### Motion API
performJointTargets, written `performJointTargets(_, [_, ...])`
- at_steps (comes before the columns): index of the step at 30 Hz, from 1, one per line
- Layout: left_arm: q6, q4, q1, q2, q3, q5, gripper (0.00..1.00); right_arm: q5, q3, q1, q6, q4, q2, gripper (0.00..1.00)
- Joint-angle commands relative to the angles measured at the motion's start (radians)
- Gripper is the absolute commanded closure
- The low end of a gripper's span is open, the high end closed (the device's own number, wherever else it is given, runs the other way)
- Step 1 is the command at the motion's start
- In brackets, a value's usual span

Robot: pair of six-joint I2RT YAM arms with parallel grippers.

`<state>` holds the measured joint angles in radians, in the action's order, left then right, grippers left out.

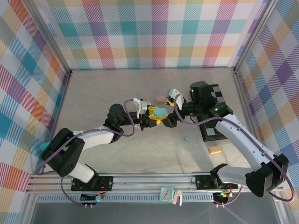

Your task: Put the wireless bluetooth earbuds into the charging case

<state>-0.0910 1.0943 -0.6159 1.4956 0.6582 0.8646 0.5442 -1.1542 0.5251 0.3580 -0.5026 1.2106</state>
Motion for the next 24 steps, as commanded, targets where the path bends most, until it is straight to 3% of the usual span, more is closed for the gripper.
performJointTargets(1, [-0.024,0.073,0.007,-0.004,0.015,0.045,0.73,-0.089,-0.023,0.005,0.012,0.023,0.015,0.06])
performJointTargets(16, [-0.018,0.072,0.007,-0.007,0.01,0.07,0.73,-0.206,-0.022,-0.016,-0.134,0.094,-0.003,0.1])
performJointTargets(24, [-0.012,0.073,0.007,-0.008,-0.002,0.069,0.73,-0.189,-0.025,-0.028,-0.196,0.144,-0.017,0.11])
